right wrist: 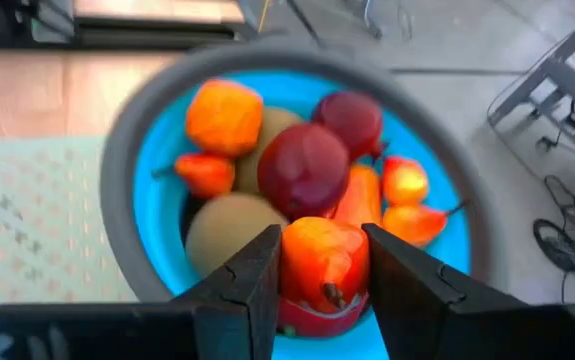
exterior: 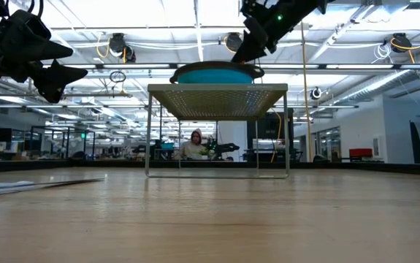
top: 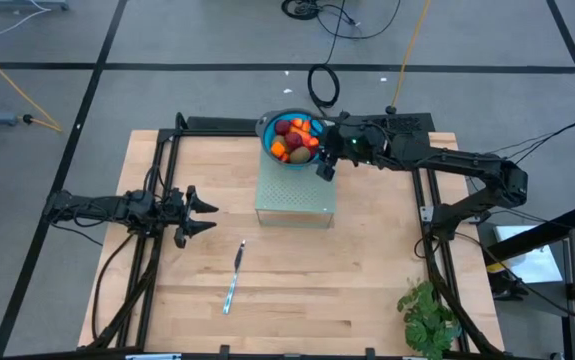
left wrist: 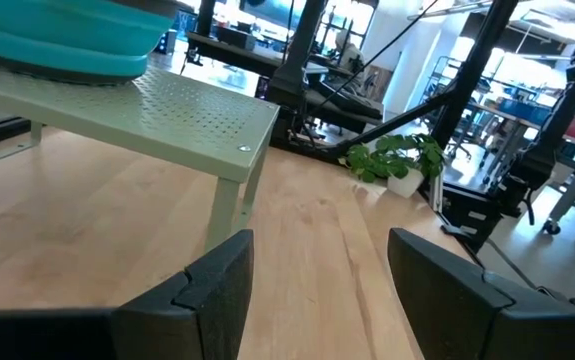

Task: Pick & Place Fruit
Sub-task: Put the Peach into the blue strainer bowl on the shelf

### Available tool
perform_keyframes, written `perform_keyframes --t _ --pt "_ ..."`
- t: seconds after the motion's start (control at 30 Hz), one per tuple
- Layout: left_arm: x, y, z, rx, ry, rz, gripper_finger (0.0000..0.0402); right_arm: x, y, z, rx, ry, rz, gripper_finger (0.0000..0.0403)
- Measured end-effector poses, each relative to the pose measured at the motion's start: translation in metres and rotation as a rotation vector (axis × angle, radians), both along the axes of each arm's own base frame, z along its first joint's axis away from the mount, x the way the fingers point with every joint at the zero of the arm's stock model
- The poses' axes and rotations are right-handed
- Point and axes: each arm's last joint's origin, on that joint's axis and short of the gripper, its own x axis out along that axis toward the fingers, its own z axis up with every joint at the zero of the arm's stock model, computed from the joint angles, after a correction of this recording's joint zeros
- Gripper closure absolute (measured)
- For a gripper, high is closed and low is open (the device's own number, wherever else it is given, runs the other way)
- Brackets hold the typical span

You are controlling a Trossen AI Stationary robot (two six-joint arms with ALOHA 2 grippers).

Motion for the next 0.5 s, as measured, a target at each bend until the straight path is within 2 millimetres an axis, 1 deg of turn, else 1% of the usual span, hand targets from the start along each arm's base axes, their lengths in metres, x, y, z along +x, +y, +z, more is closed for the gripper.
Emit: perform_keyframes --t 0.33,0.5 --pt "0.0000 0.0000 0.0000 -0.016 0.001 0.001 0.0169 0.0027 -0.0030 -0.0046 -0.002 0.017 -0.001 0.0280" --pt "0.0000 0.0000 0.0000 -0.016 0.001 0.001 0.0169 0.0001 -0.0088 -0.0036 0.014 0.000 -0.033 0.0280"
